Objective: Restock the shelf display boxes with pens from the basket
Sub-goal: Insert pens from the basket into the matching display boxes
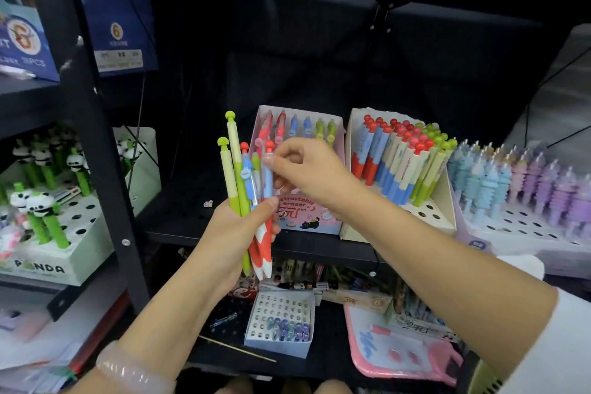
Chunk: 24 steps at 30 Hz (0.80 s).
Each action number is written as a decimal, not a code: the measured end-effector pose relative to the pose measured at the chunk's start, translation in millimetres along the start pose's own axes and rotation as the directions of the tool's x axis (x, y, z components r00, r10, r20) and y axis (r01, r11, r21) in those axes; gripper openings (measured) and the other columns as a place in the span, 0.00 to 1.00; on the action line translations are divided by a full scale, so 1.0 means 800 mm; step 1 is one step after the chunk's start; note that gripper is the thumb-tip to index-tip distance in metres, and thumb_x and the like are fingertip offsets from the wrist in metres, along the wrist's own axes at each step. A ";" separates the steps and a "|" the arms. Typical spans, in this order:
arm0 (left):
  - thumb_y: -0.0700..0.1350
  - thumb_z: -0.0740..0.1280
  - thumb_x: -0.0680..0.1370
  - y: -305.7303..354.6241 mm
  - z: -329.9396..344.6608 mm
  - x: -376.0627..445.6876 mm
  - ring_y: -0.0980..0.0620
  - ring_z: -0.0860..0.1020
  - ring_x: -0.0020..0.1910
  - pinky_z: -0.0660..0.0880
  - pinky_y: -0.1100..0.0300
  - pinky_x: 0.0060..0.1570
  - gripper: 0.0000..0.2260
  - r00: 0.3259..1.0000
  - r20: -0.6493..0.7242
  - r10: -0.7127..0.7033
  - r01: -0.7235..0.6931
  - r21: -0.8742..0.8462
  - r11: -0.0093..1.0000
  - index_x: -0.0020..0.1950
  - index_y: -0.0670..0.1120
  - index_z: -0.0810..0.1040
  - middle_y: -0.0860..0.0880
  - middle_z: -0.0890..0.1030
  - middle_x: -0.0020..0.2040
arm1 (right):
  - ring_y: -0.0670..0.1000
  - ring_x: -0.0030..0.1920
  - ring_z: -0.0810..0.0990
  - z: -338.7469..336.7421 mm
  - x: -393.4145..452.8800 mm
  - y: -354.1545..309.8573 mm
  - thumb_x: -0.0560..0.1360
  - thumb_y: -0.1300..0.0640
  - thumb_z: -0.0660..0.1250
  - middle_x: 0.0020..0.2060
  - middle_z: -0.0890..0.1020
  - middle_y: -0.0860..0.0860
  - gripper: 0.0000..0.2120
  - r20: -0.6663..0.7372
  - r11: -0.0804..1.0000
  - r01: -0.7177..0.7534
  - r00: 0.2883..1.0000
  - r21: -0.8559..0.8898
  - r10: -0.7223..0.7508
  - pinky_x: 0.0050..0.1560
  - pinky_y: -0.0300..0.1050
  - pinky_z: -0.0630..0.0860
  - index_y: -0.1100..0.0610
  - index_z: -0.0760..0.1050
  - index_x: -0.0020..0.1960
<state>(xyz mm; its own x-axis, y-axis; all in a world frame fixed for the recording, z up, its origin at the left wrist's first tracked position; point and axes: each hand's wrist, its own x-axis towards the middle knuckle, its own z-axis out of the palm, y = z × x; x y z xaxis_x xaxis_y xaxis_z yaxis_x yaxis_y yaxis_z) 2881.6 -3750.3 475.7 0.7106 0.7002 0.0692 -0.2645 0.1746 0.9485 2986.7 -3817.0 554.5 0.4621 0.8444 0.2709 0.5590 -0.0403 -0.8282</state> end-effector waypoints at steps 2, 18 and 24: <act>0.44 0.67 0.75 0.004 0.003 0.000 0.54 0.80 0.30 0.76 0.63 0.30 0.04 1.000 -0.008 -0.012 0.012 -0.035 0.999 0.45 0.43 0.79 0.49 0.81 0.30 | 0.43 0.28 0.78 -0.008 -0.004 0.000 0.79 0.57 0.62 0.30 0.79 0.51 0.07 -0.065 0.999 0.013 0.998 -0.031 -0.015 0.32 0.34 0.76 0.58 0.72 0.44; 0.40 0.65 0.77 -0.011 0.052 -0.005 0.54 0.73 0.24 0.73 0.60 0.29 0.06 0.997 0.019 -0.070 0.068 0.069 0.995 0.40 0.40 0.74 0.50 0.75 0.25 | 0.57 0.38 0.83 -0.137 -0.005 0.006 0.78 0.55 0.61 0.39 0.82 0.58 0.10 -0.496 0.886 -0.093 0.853 -0.454 -0.164 0.43 0.56 0.80 0.63 0.69 0.49; 0.41 0.66 0.76 -0.012 0.045 -0.006 0.53 0.73 0.24 0.73 0.58 0.31 0.07 0.997 0.029 -0.070 0.068 0.080 0.995 0.39 0.41 0.74 0.49 0.75 0.26 | 0.57 0.44 0.82 -0.150 0.002 0.000 0.78 0.54 0.62 0.44 0.81 0.58 0.09 -0.543 0.912 -0.123 0.831 -0.391 -0.120 0.48 0.56 0.79 0.61 0.69 0.50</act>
<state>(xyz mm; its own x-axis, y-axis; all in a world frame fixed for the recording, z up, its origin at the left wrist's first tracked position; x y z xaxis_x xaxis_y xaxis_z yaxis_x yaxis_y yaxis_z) 2904.2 -3780.5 477.0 0.7458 0.6661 0.0113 -0.1629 0.1659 0.9726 3070.2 -3879.7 613.8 0.6906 0.4167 0.5911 0.7221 -0.3499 -0.5968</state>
